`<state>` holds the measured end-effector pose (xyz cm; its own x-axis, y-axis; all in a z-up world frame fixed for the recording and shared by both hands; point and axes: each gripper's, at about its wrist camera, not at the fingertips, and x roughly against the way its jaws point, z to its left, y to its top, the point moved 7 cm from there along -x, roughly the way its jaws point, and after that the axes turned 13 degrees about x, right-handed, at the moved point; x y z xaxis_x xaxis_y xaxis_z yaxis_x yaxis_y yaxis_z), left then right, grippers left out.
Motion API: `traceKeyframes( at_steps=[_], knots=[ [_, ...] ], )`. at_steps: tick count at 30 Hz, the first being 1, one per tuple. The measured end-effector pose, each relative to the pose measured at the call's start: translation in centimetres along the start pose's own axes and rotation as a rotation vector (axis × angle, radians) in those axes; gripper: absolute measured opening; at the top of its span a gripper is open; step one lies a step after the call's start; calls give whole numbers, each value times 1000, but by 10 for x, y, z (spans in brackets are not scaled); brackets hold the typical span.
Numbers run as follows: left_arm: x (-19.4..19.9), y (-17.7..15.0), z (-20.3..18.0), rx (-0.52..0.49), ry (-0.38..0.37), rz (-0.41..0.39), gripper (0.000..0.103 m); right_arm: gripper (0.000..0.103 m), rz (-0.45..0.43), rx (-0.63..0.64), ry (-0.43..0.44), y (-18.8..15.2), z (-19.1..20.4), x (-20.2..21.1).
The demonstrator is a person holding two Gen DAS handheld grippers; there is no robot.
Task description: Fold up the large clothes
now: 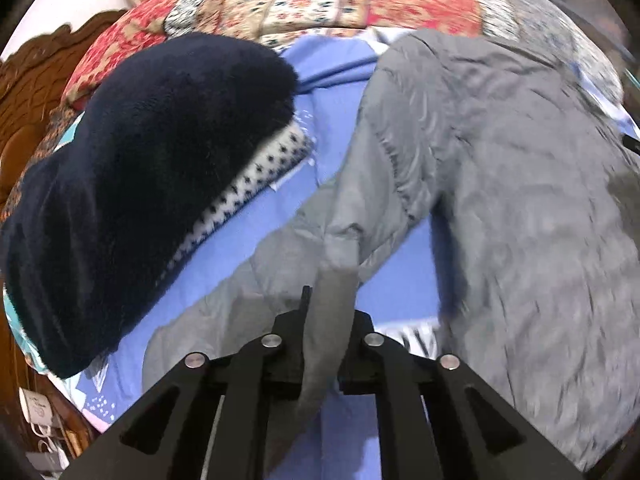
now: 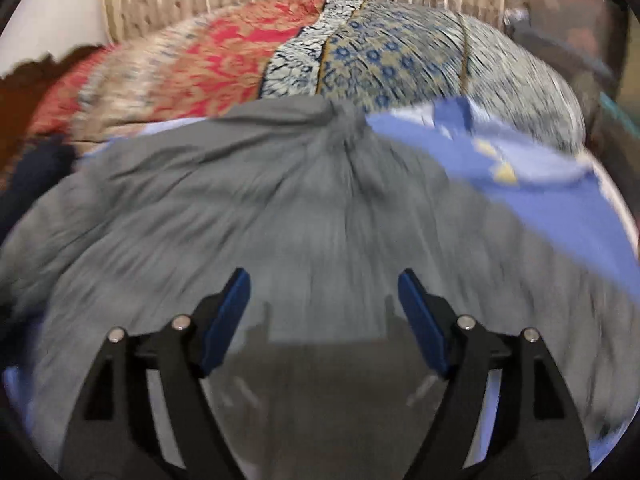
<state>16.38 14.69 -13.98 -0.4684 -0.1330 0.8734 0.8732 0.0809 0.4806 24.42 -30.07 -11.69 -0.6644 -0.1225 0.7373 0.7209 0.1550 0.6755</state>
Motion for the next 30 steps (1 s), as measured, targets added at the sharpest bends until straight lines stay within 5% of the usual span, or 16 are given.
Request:
traceKeyframes(
  at_steps=[2, 6, 9, 11, 13, 18, 22, 23, 25, 26, 27, 30],
  knots=[
    [9, -15, -2, -30, -18, 11, 39, 74, -6, -52, 34, -42, -4, 42],
    [7, -41, 5, -53, 5, 71, 56, 75, 26, -162, -31, -143, -27, 120],
    [-4, -46, 30, 75, -1, 179, 56, 75, 50, -267, 2, -202, -24, 156],
    [2, -44, 46, 217, -123, 242, 56, 75, 59, -297, 44, -225, -14, 168],
    [15, -41, 57, 259, -142, 223, 56, 75, 49, -280, 58, -238, 0, 179],
    [64, -52, 63, 195, -157, 149, 56, 75, 18, -161, 95, -256, 39, 206],
    [83, -100, 13, 74, -317, 229, 69, 75, 99, -37, 105, -274, 55, 196],
    [79, -112, 2, 57, -337, 261, 70, 67, 118, 1, 89, -278, 61, 193],
    [61, -139, -27, 15, -368, 353, 71, 33, 165, 104, 11, -285, 70, 184],
    [52, -150, -39, 1, -369, 391, 71, 7, 196, 137, -39, -287, 70, 180],
    [42, -164, -53, -15, -382, 432, 71, 2, 208, 150, -95, -284, 67, 181],
    [34, -176, -62, -4, -403, 479, 34, 1, 35, 115, -199, -252, 55, 225]
  ],
)
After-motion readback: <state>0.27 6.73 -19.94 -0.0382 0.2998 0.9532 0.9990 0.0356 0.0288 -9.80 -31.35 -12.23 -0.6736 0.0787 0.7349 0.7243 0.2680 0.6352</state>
